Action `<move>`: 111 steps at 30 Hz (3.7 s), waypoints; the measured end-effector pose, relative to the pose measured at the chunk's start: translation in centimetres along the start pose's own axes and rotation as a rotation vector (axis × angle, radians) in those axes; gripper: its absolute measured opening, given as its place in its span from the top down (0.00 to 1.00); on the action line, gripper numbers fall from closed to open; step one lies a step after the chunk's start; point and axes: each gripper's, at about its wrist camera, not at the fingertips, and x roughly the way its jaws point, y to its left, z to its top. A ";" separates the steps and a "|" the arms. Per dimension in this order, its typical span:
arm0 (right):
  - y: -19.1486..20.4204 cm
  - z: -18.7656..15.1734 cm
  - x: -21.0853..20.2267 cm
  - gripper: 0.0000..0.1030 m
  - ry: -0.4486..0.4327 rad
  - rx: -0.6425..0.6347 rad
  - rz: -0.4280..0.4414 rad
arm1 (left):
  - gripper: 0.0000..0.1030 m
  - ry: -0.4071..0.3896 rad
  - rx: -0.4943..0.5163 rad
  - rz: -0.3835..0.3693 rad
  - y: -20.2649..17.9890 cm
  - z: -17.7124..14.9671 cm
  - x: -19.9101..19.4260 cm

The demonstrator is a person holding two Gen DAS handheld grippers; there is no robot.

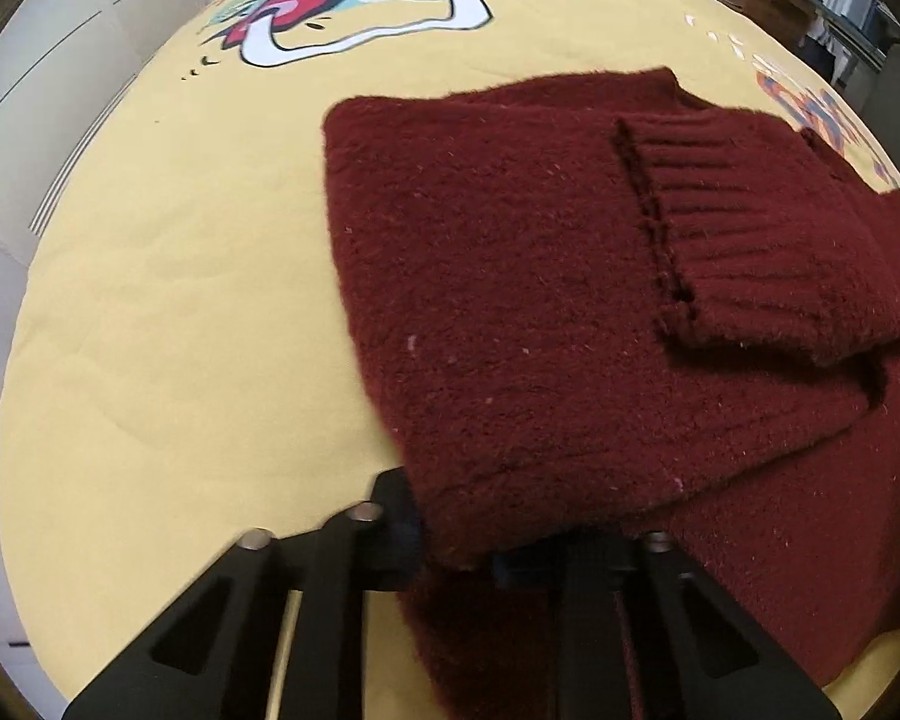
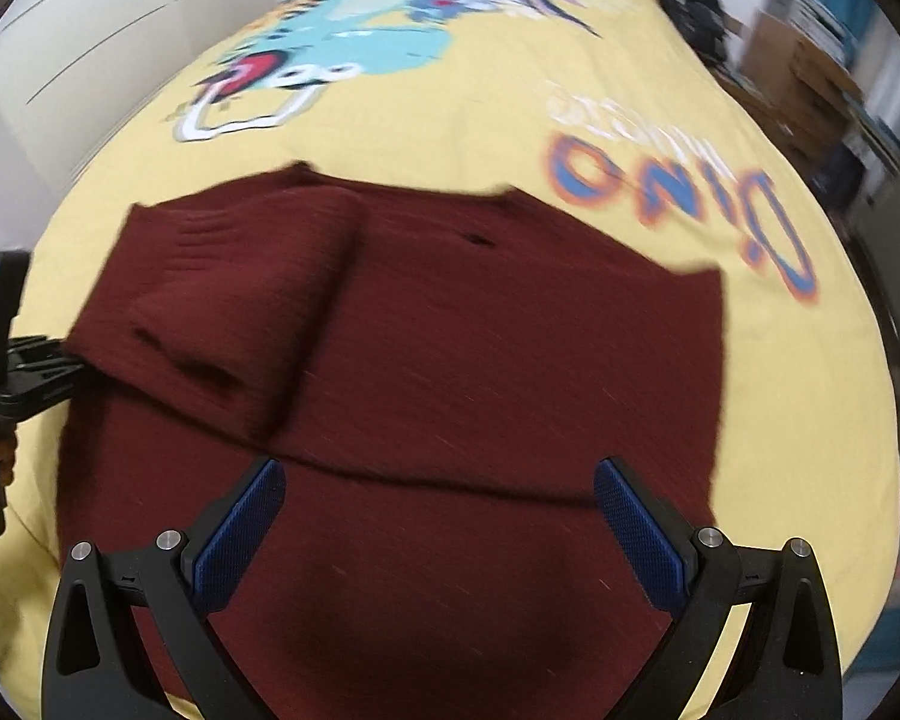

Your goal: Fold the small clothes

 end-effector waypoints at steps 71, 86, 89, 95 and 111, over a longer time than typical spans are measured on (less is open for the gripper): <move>-13.2 -3.5 4.0 0.49 0.071 0.269 -0.073 | 0.53 0.052 -0.063 0.096 0.9 2.1 -0.5; -6.2 0.5 0.2 0.14 -0.042 0.141 -0.016 | 0.01 -0.085 -0.067 0.036 -2.6 4.0 -8.4; -4.0 0.4 1.8 0.04 -0.034 0.109 -0.003 | 0.01 -0.110 -0.035 0.011 -4.4 4.1 -8.2; -2.0 -1.1 5.8 0.04 0.003 0.075 -0.018 | 0.01 -0.060 0.000 -0.029 -7.7 4.3 -2.3; -11.1 -5.3 6.6 0.01 0.000 0.231 -0.041 | 0.01 -0.015 -0.050 -0.074 -3.1 2.3 1.6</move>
